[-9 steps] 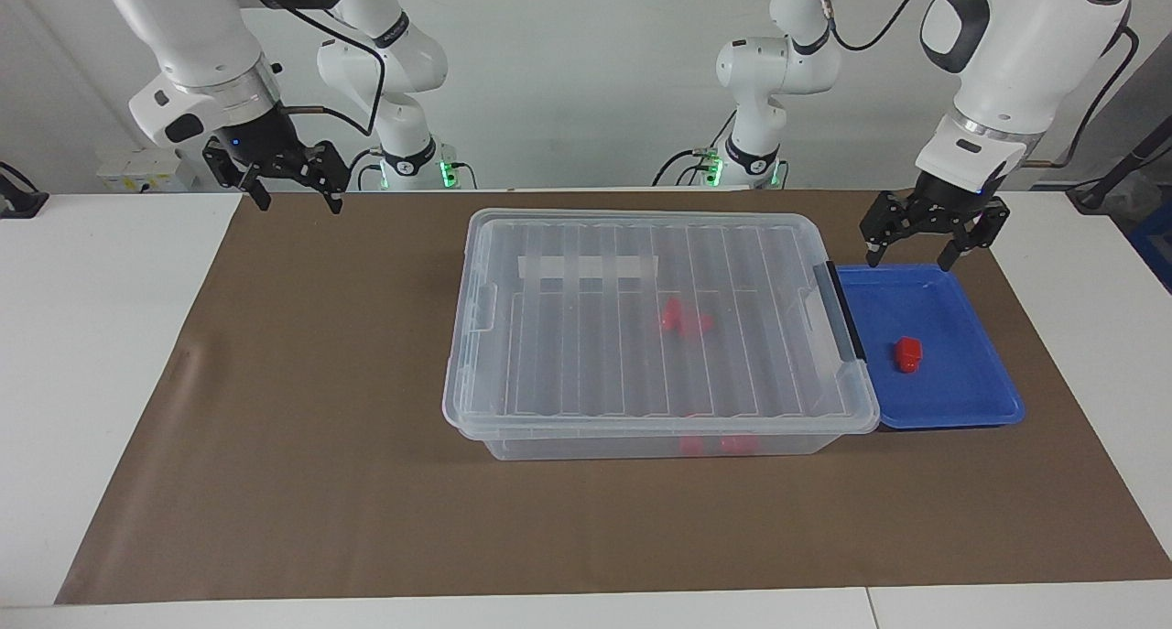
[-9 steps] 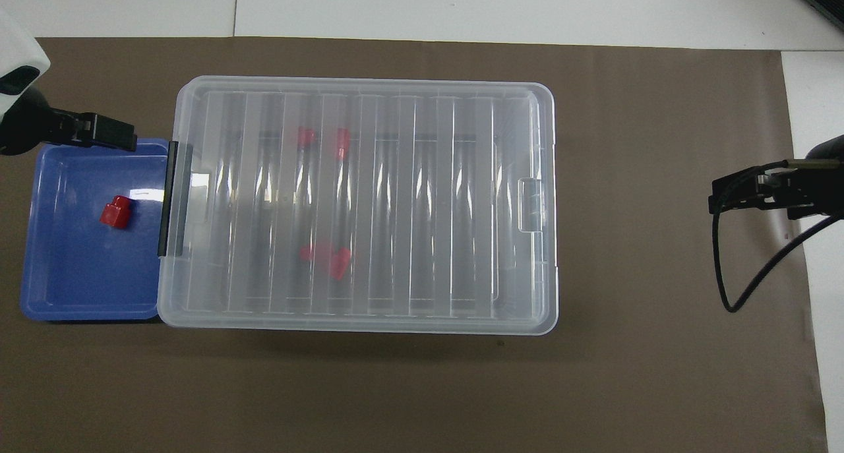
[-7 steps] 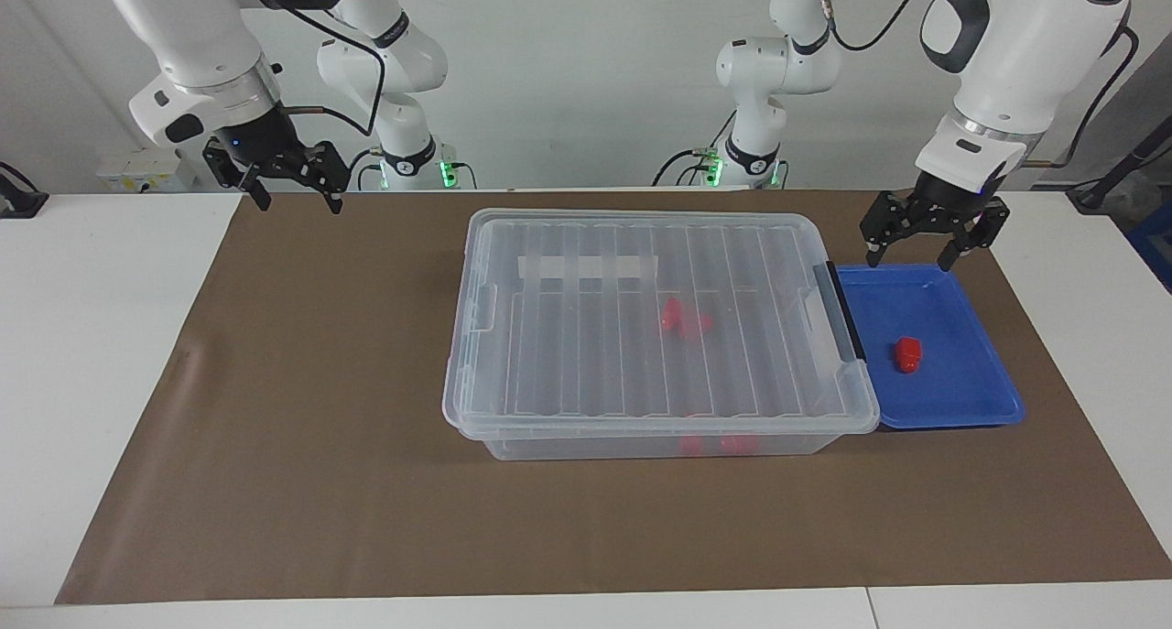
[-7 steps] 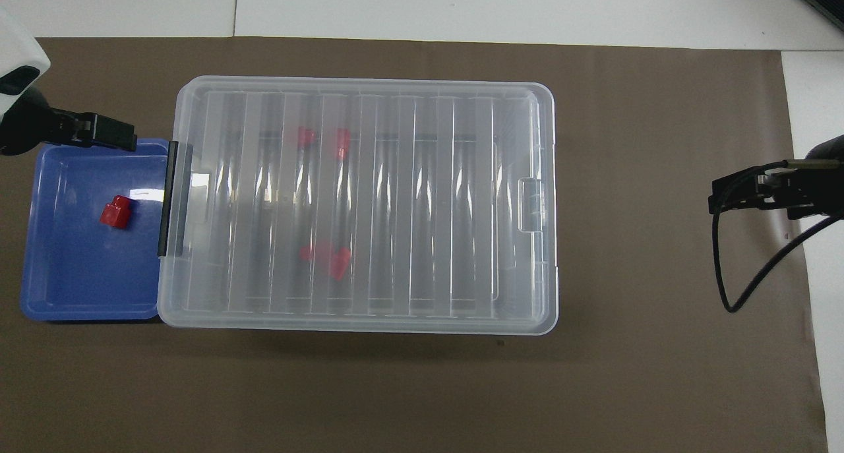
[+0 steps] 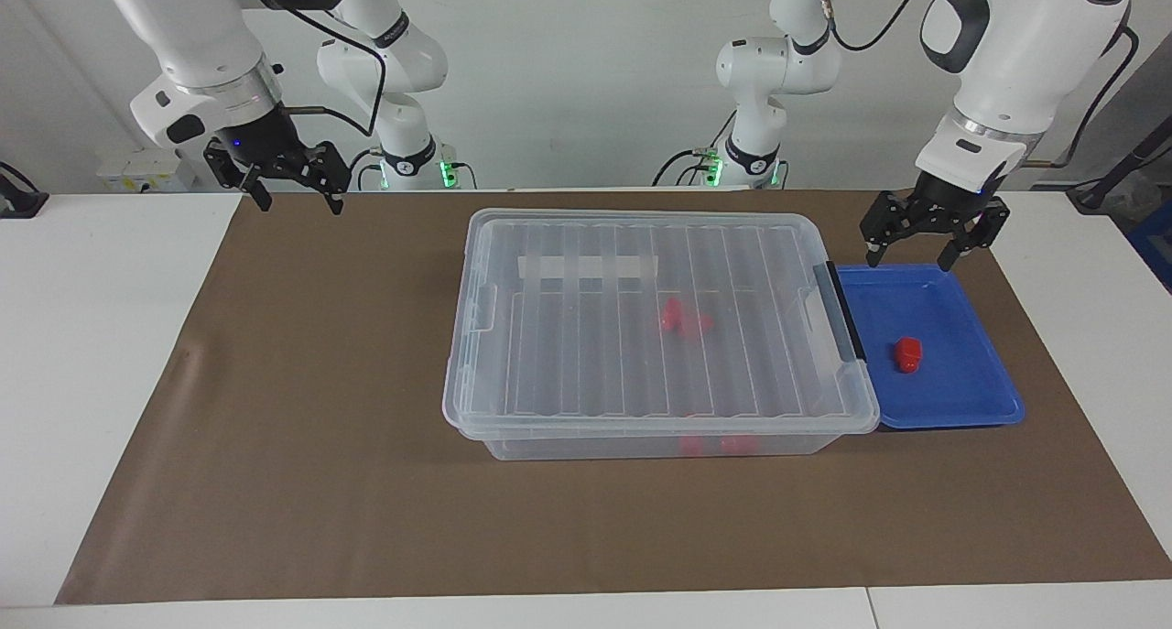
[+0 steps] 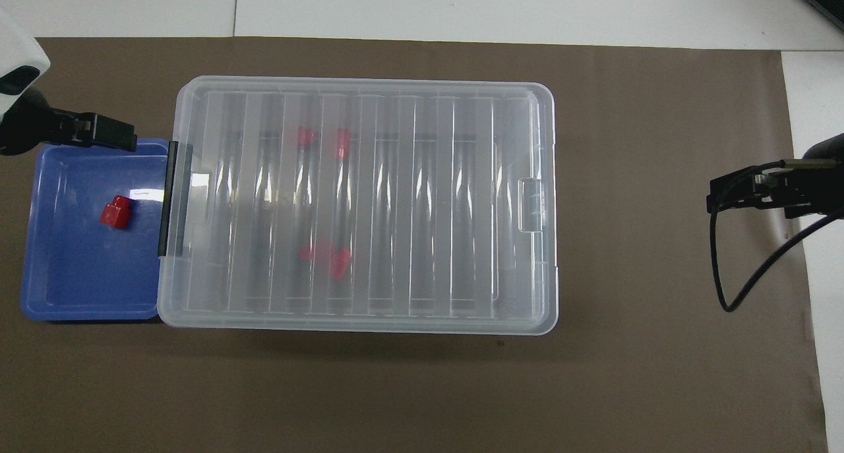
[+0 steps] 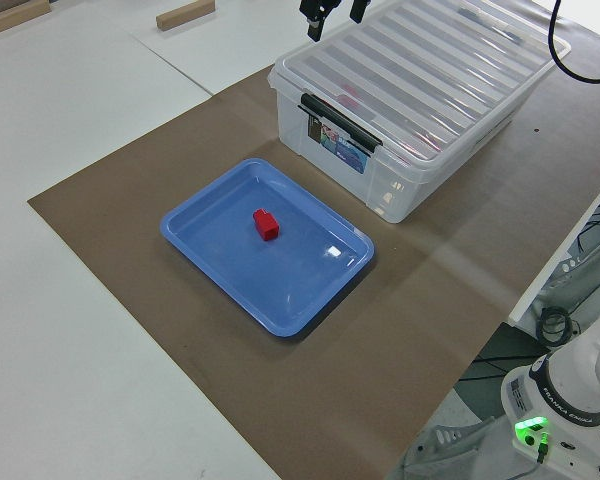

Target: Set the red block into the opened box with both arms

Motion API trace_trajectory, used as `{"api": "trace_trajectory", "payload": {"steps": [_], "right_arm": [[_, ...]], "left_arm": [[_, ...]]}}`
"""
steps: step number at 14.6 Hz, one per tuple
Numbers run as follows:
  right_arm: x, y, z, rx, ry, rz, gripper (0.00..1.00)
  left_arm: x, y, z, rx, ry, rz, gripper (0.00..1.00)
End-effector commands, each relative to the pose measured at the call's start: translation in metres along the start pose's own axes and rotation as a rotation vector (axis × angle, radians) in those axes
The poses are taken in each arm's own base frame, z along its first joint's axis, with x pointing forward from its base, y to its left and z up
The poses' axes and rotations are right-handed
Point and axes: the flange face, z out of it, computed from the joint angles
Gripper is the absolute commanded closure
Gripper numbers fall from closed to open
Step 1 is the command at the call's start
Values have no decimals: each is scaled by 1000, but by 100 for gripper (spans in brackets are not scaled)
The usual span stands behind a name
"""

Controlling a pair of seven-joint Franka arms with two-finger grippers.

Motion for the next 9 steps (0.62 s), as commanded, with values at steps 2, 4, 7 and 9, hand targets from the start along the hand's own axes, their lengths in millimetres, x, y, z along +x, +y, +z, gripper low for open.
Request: {"api": "trace_trajectory", "payload": {"steps": [2,4,7,9], "right_arm": [[-9,-14,22,0,-4,-23,11],[-6,-27,36,7,41,15,11],[1,-61,63,26,100,10,10],[10,-74,82,40,123,25,9]], "left_arm": [[-3,-2,0,-6,12,-13,0],[-3,-2,0,-6,12,-13,0],[-3,-2,0,-6,12,-13,0],[-3,-1,0,-7,12,-12,0]]}}
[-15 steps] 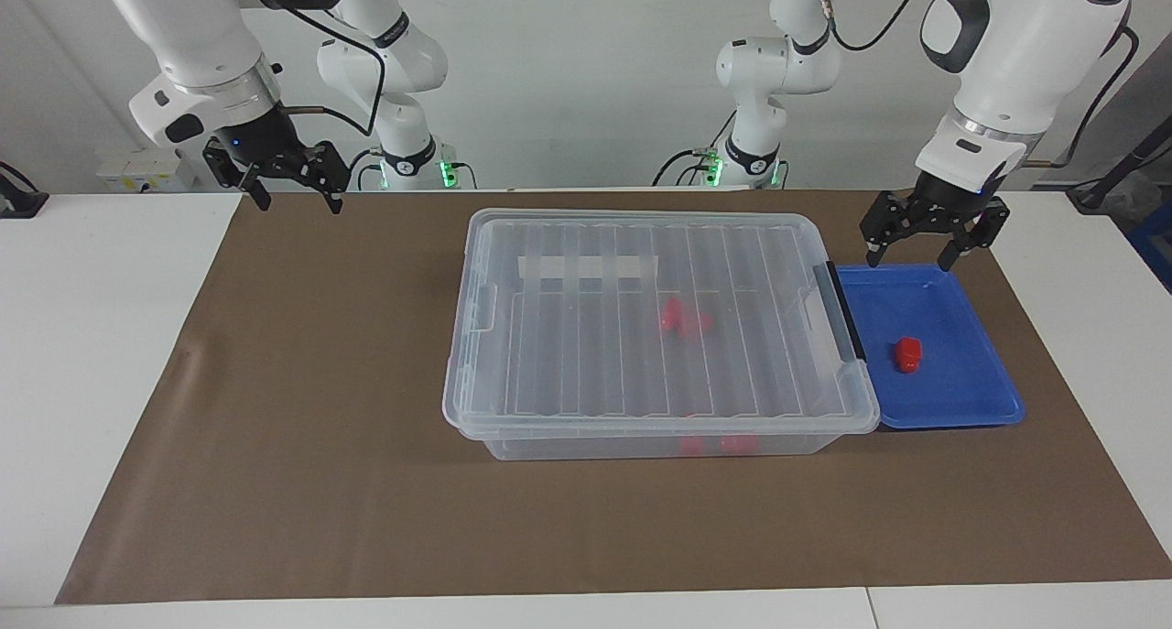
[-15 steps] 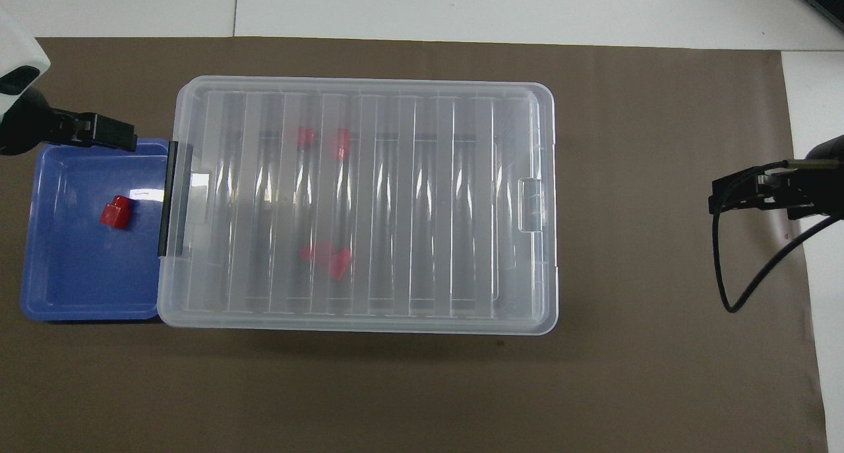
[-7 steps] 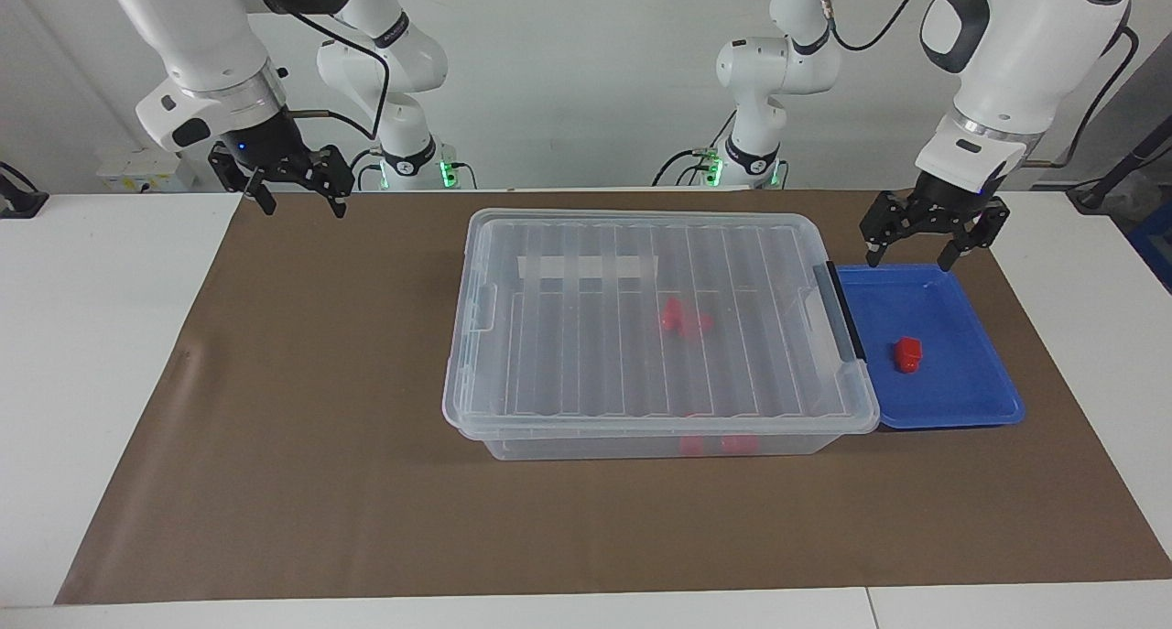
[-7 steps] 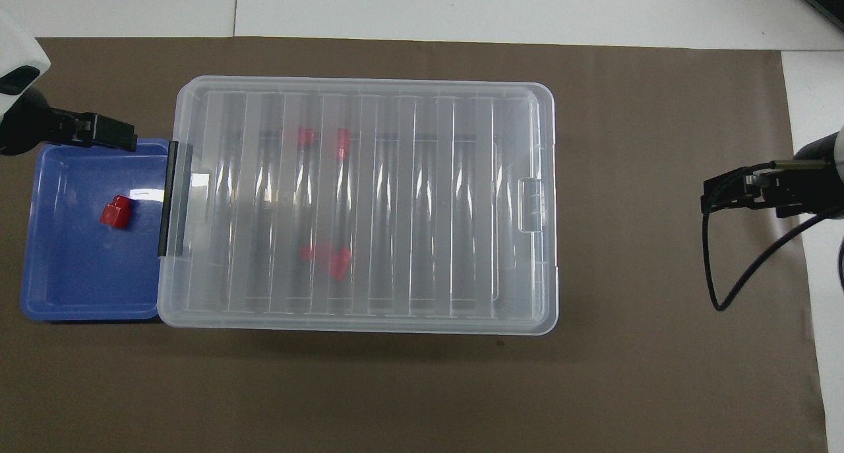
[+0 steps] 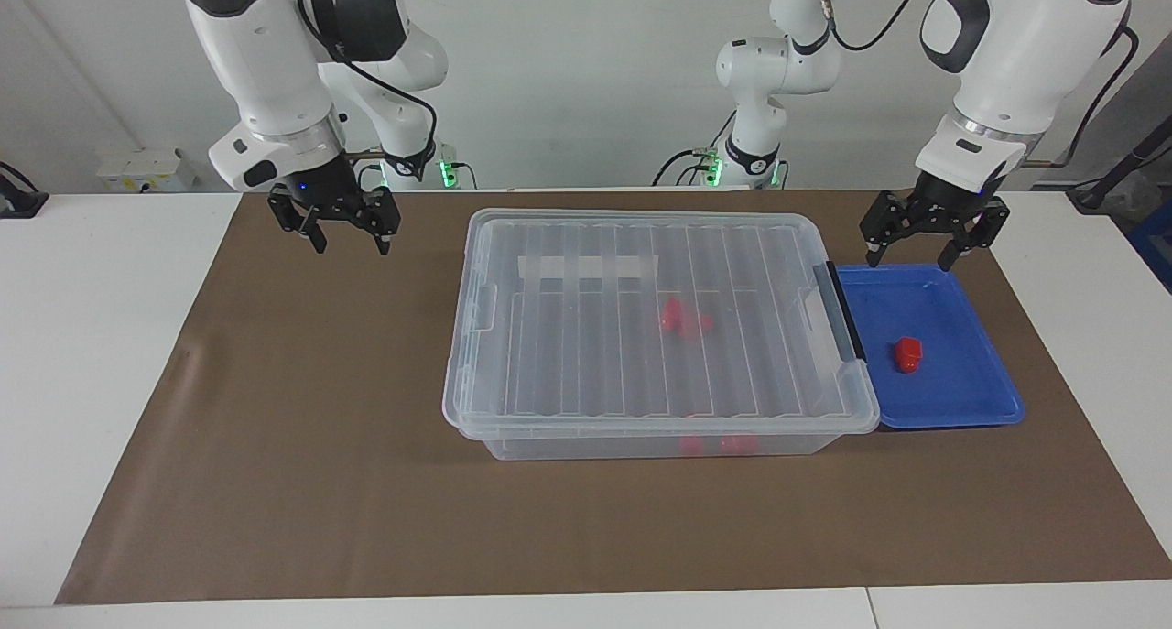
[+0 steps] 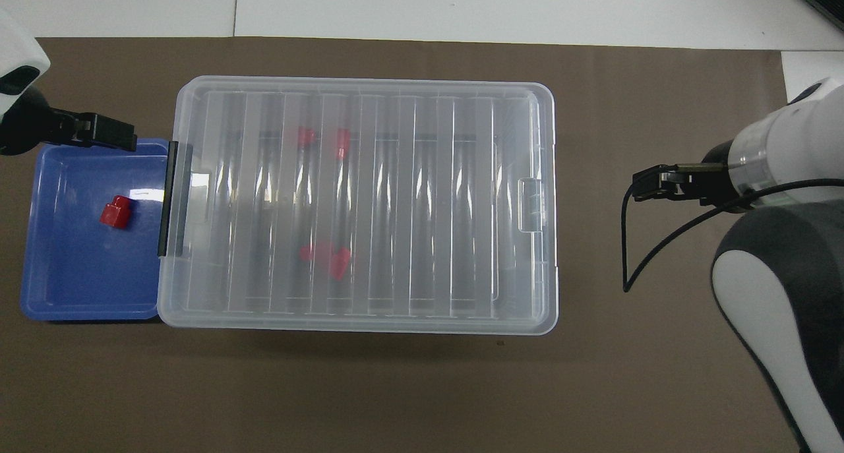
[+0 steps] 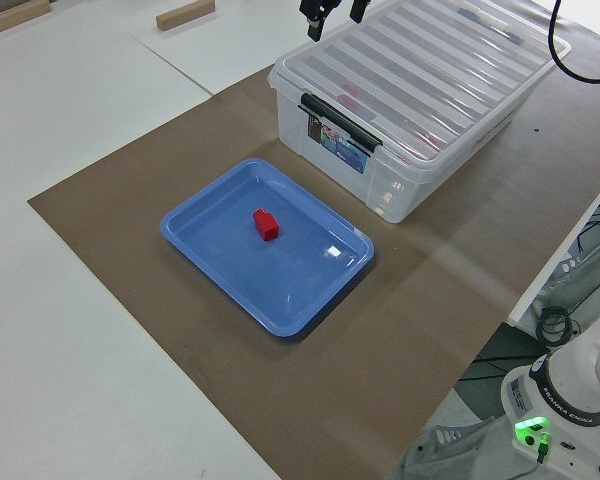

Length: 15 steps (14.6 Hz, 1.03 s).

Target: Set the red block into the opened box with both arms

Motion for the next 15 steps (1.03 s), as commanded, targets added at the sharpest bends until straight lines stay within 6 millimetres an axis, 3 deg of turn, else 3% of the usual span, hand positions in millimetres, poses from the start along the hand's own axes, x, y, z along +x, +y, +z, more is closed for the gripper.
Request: {"api": "trace_trajectory", "payload": {"steps": [1,2,6,8,11,15], "right_arm": [[-1,-12,25,24,8,22,9],[-1,-31,30,30,15,-2,9],[5,-67,55,49,43,20,9],[9,-68,61,53,50,24,9],[6,-90,72,59,50,37,9],[1,-88,86,49,23,36,6]], "left_arm": [[-3,-2,0,-6,12,-13,0],[-3,-2,0,-6,12,-13,0],[-3,-2,0,-6,12,-13,0],[-3,-1,0,-7,12,-12,0],[-3,-1,0,-7,12,-12,0],[-4,-1,-1,-7,10,-10,0]]}}
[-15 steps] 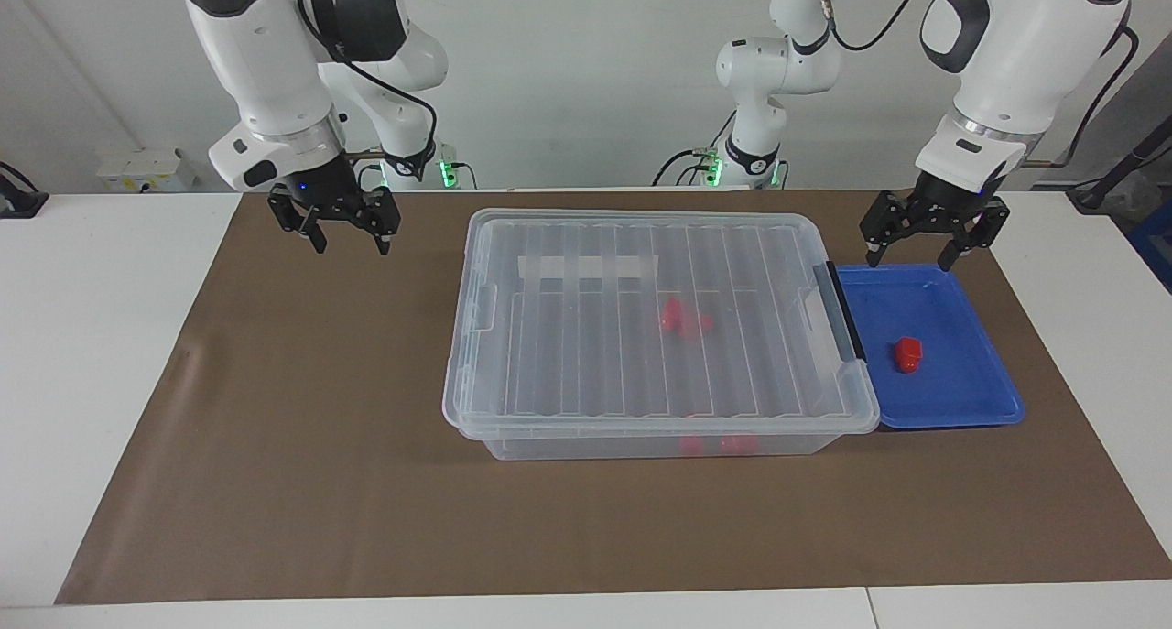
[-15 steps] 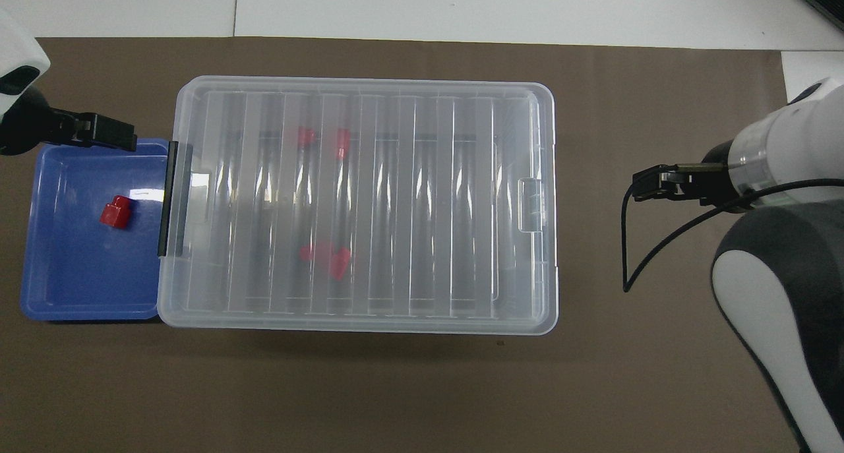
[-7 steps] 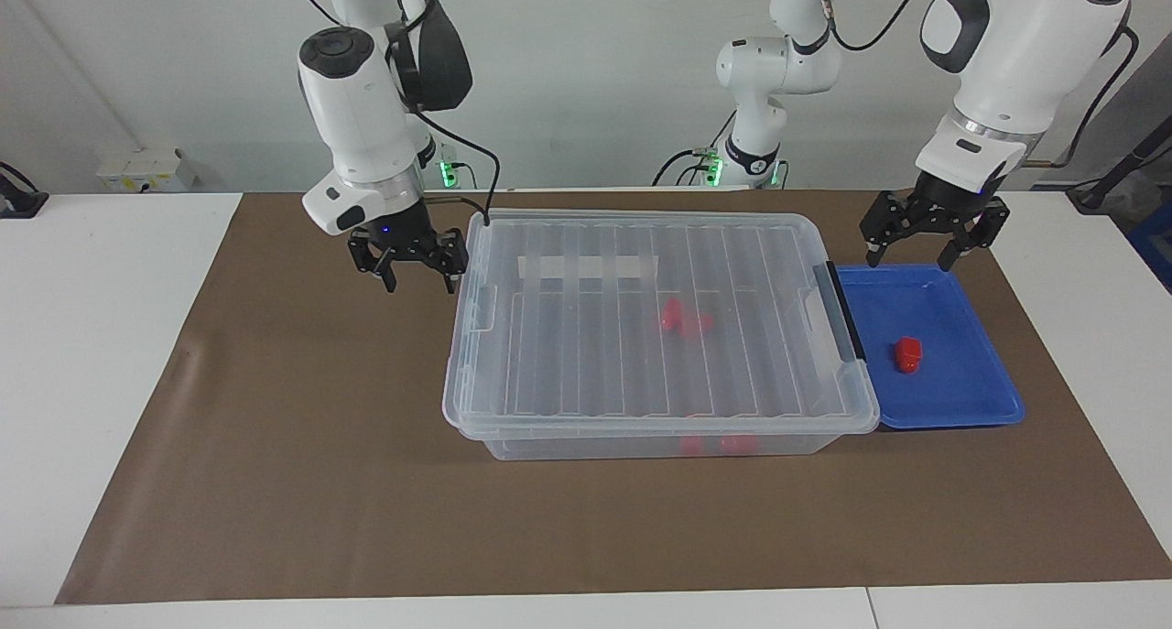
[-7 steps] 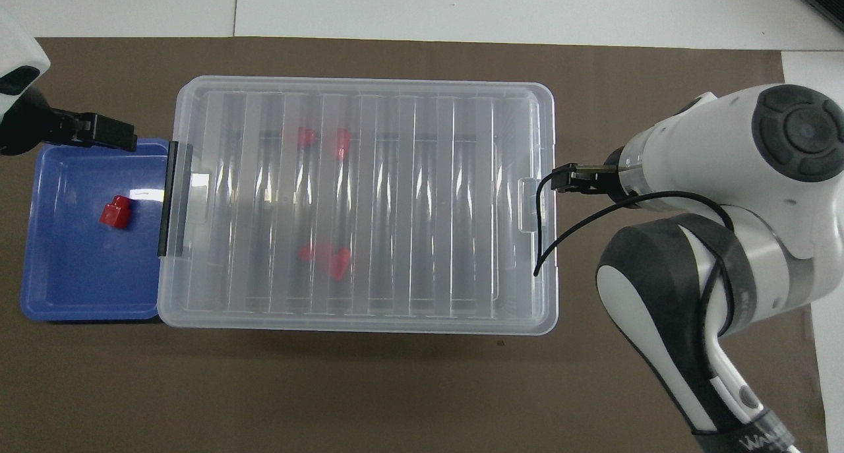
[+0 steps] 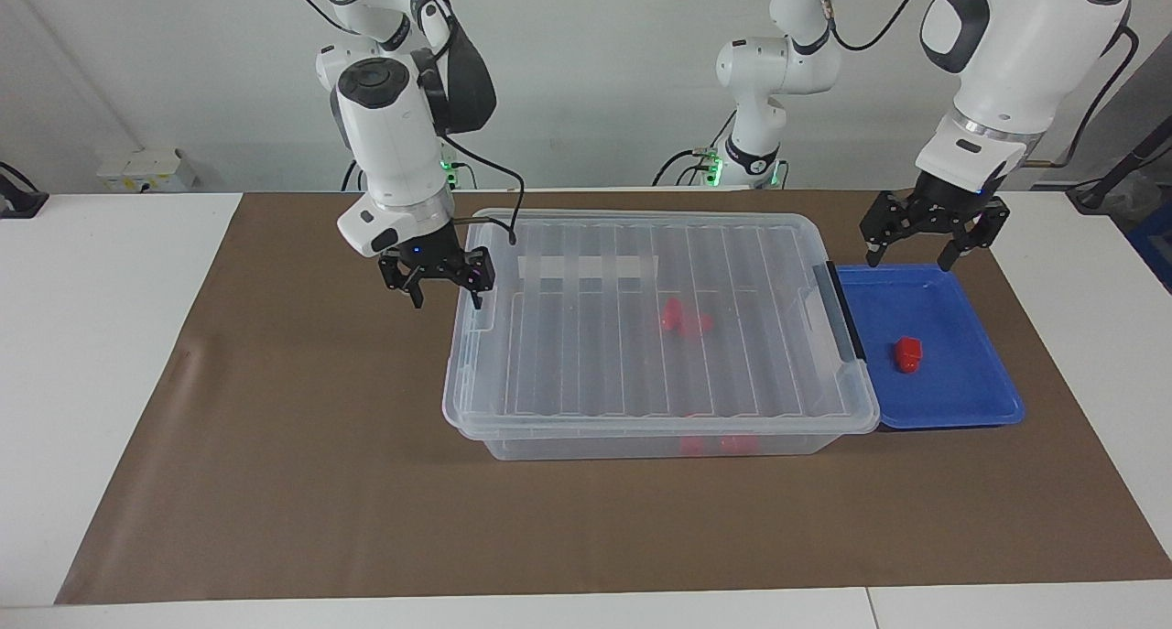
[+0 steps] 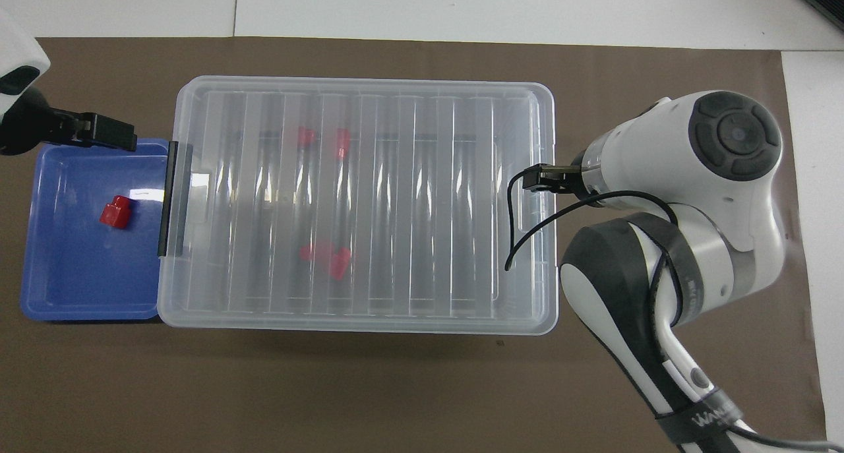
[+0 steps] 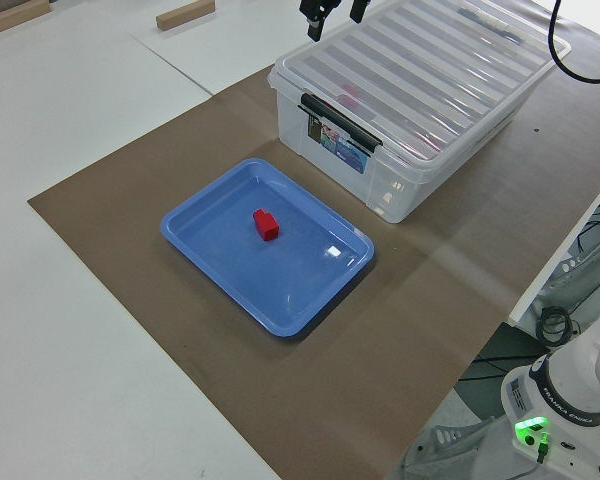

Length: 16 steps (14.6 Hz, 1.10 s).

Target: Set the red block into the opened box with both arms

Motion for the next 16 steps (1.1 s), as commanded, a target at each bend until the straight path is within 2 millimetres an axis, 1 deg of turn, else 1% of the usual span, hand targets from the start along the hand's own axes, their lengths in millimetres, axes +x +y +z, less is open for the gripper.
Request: {"api": "trace_trajectory", "payload": {"steps": [1,2,4,6,7,9,10,11,12,13,14,16], "right_arm": [[-9,6,15,3,-22,21,7],[-11,8,19,-1,-32,20,7],[-9,14,17,-1,-28,30,8],[-10,19,20,-4,-33,38,8],[-6,27,20,-5,-33,48,8],[-2,44,22,-9,-38,27,7],[-1,49,23,-10,-40,22,6],[0,52,23,-11,-41,24,6],[3,61,23,-12,-40,39,4],[5,71,23,-13,-39,51,4],[8,80,24,-14,-40,35,4],[13,101,24,-17,-45,-2,4]], "left_arm": [[-8,-1,3,-9,-14,-13,0],[-13,0,4,-10,-29,-13,0],[-15,-2,6,-10,-37,-20,0],[-20,-3,-4,-10,-28,-25,0],[-21,-6,-2,-8,-32,-28,0],[-28,-27,8,-4,-30,-63,0],[-26,-37,12,2,12,-69,0],[-27,-58,20,15,72,-98,0],[-31,-75,29,25,107,-120,0],[-32,-85,37,32,125,-129,0],[-32,-96,48,40,143,-117,0],[-30,-109,70,68,191,-11,0]]}}
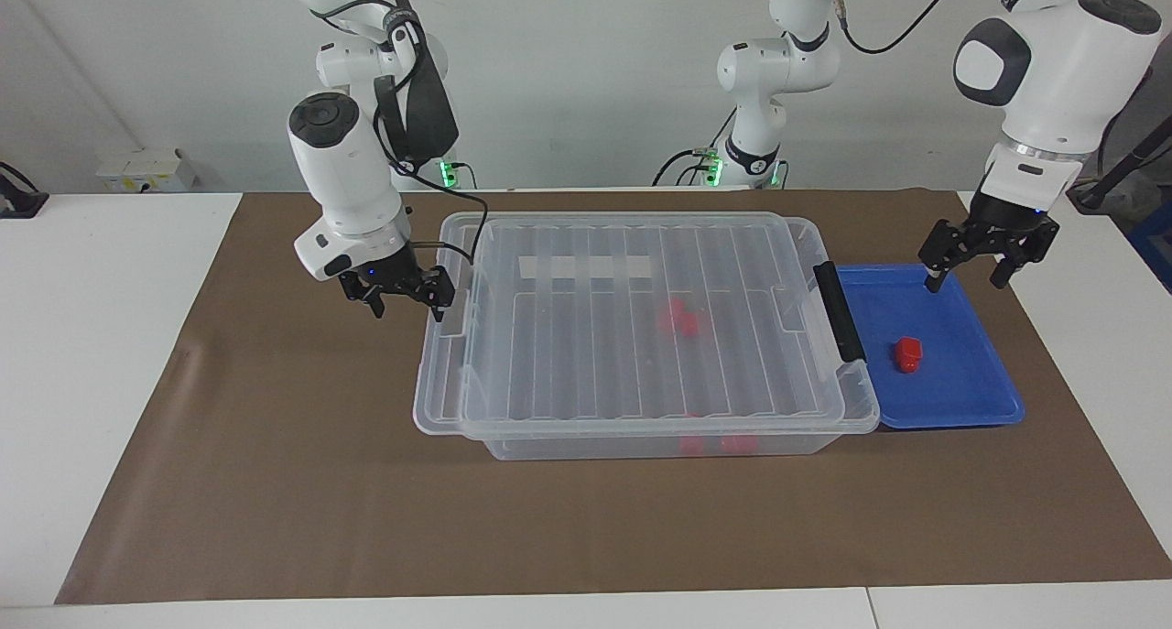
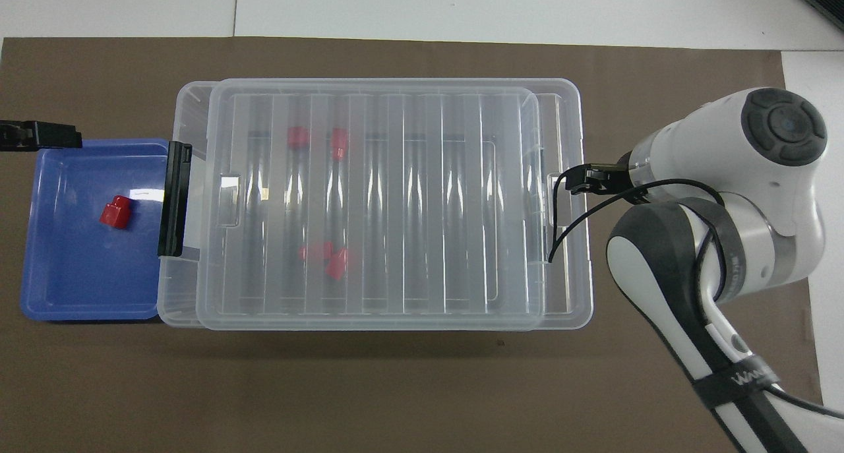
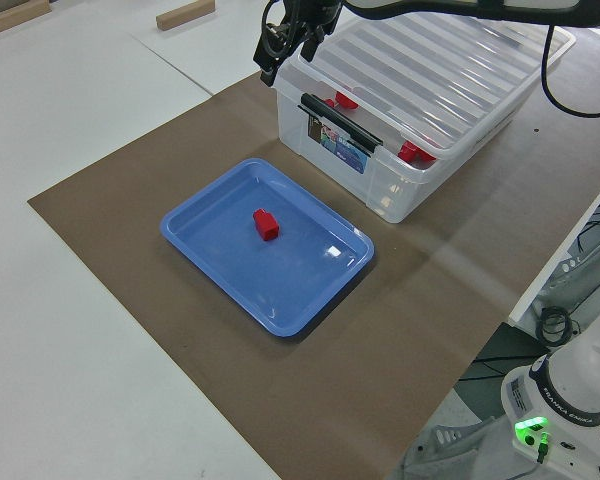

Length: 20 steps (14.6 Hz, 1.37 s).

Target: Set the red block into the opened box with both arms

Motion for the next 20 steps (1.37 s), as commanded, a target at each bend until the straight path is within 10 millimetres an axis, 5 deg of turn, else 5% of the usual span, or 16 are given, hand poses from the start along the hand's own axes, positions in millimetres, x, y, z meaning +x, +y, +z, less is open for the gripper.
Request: {"api": "trace_trajectory", "payload": {"steps": [1,5,7,9,15,18,20], "right_arm": [[2,37,1,8,0,-25,3],[11,84,0,3,-5,-31,2],[13,107,0,1,-6,-39,1],[15,126,0,0,-10,-30,1],[14,171,0,-3,-31,-45,1],[12,176,-2,-2,-49,-64,1],[12,175,-7,-2,-40,-65,1]], "left_arm": [[-13,-18,29,21,62,118,0],[-36,-41,94,49,89,143,0],[-82,-70,138,56,39,70,0],[-117,-65,165,37,-27,77,0],[-115,-38,192,16,-70,5,0],[-101,-31,209,9,-81,88,0],[-93,-45,213,17,-87,127,0]]}}
